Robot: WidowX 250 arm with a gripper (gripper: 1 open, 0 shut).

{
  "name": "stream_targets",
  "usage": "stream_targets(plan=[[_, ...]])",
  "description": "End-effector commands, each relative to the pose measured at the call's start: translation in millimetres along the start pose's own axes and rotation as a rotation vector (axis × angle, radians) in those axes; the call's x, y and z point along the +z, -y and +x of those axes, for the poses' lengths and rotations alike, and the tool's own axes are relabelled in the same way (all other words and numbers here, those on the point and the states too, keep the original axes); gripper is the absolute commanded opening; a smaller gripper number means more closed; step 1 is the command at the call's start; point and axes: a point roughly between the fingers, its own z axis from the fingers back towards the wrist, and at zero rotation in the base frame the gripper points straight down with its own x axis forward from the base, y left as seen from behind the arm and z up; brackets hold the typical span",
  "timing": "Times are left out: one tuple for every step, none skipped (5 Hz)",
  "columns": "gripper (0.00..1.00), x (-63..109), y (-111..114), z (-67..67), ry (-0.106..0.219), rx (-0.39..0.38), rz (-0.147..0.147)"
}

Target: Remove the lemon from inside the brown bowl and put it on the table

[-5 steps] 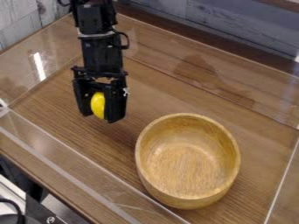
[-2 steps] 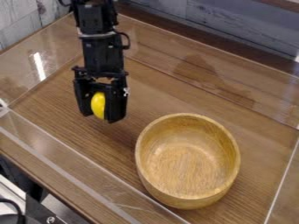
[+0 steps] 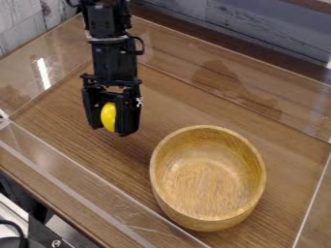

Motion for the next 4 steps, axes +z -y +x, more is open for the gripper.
stream_targets(plan=[[1.00, 16.4, 1.3, 7.9, 0.041, -0.027, 0.029], [1.00, 17.5, 0.4, 11.4, 0.041, -0.033, 0.030], [1.00, 17.9, -0.8, 14.5, 0.041, -0.039, 0.030], [1.00, 17.2, -2.5, 17.1, 0.040, -0.045, 0.032]])
